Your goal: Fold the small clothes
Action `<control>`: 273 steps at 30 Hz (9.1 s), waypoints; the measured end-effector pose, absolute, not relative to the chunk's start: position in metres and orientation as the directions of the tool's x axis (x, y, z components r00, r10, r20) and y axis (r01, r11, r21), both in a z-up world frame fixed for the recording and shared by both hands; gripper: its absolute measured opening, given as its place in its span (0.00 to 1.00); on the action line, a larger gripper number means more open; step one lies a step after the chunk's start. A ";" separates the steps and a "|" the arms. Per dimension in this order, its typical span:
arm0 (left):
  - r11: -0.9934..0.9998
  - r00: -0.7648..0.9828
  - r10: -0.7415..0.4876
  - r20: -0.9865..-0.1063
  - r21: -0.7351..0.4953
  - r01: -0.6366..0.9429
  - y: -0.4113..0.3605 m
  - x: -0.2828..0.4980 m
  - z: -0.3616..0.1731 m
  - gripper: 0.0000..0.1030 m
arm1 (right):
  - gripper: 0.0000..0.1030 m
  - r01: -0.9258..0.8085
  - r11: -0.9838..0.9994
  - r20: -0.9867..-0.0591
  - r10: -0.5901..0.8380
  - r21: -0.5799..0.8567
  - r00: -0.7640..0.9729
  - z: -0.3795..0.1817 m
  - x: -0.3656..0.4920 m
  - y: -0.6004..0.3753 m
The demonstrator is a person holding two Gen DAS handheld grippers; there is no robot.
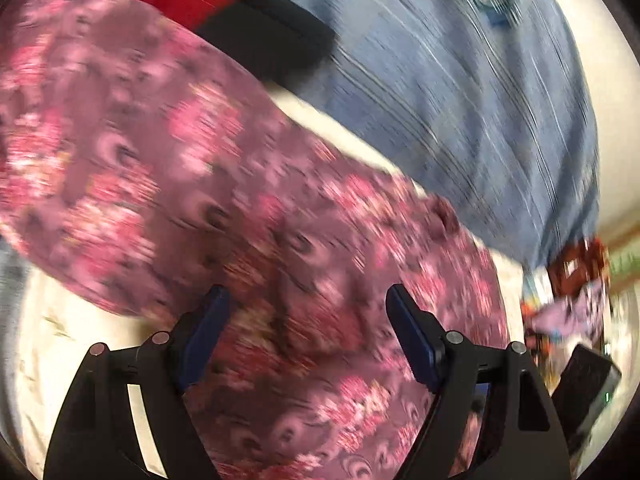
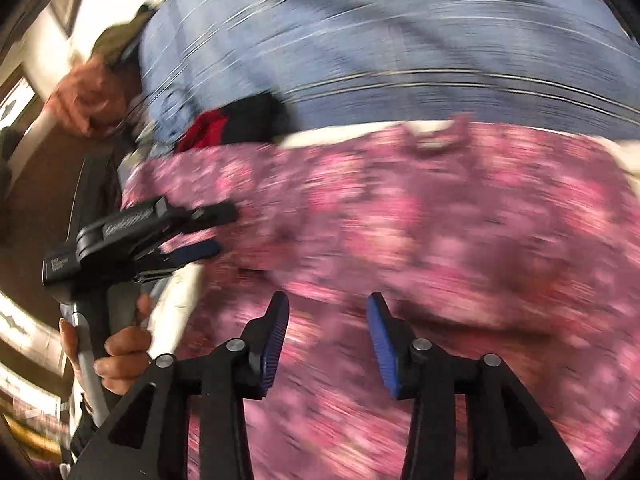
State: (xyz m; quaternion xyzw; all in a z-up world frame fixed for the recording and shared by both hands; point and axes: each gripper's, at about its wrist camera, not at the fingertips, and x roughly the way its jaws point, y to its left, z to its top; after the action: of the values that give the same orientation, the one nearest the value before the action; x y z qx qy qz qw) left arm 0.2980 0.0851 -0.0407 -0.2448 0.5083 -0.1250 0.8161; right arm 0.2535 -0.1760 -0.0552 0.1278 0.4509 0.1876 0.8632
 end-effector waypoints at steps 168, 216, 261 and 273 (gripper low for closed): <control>0.713 0.595 -0.458 -0.661 -0.673 -0.198 0.135 0.248 -0.024 0.70 | 0.64 -0.286 0.939 -0.708 0.334 0.191 0.622 -0.051 0.340 -0.108; 0.747 0.528 -0.510 -0.679 -0.654 -0.121 0.090 0.252 -0.032 0.70 | 0.03 -0.028 0.830 -0.528 0.379 0.557 0.760 -0.022 0.342 -0.274; 0.959 0.367 -0.243 -0.898 -0.280 -0.048 0.058 0.232 -0.034 0.61 | 0.11 0.136 0.890 -0.707 0.244 0.436 0.664 -0.063 0.251 -0.358; 0.962 0.332 -0.245 -0.911 -0.272 -0.038 0.111 0.137 -0.004 0.63 | 0.27 0.210 0.898 -0.748 0.172 0.386 0.641 -0.057 0.140 -0.391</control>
State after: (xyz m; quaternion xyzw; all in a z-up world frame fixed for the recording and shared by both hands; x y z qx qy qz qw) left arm 0.1375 0.1113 -0.0043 -0.1230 0.5744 -0.0641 0.8067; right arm 0.1404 -0.3913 -0.0572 0.2252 0.4237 -0.0109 0.8773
